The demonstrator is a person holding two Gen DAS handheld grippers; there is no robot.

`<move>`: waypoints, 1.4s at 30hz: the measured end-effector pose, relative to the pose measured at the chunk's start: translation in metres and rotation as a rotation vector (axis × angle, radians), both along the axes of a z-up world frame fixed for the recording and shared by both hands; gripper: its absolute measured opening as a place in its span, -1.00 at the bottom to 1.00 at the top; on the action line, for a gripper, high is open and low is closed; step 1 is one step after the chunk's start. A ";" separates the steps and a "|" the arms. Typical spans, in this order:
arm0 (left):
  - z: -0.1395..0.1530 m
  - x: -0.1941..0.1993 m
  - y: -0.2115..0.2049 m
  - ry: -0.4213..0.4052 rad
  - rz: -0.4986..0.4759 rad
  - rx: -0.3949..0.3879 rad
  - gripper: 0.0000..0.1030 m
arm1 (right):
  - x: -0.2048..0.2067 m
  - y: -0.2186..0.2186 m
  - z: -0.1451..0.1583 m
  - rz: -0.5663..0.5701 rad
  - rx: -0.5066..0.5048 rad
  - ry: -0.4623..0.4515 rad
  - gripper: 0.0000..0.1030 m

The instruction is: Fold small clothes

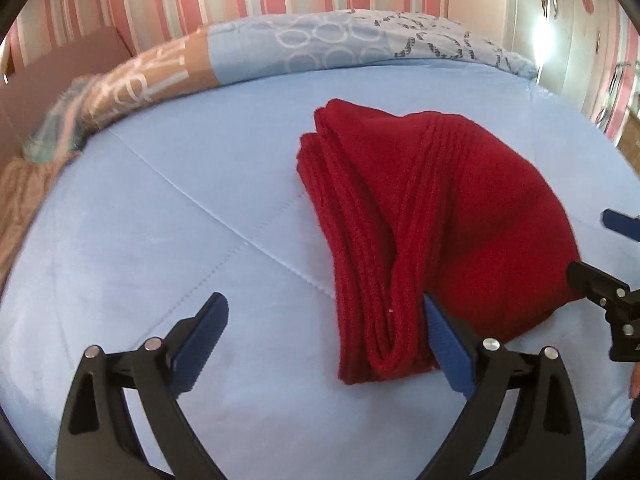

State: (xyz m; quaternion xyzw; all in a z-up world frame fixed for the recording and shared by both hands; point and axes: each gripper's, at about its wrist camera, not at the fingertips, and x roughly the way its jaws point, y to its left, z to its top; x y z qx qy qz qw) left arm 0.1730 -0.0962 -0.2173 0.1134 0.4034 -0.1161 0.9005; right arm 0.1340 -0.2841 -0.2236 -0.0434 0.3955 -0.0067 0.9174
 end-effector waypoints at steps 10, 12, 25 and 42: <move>-0.028 0.002 0.011 0.016 0.029 0.014 0.97 | 0.006 0.002 -0.034 -0.081 -0.094 0.059 0.94; -0.029 0.002 0.014 0.025 0.039 -0.011 0.97 | 0.005 -0.001 -0.035 -0.085 -0.074 0.057 0.94; 0.026 -0.055 0.032 -0.010 0.107 -0.078 0.96 | -0.059 0.011 0.023 -0.035 0.079 -0.088 0.94; 0.058 -0.164 0.055 -0.117 0.152 -0.070 0.96 | -0.138 0.040 0.043 -0.159 0.115 -0.147 0.94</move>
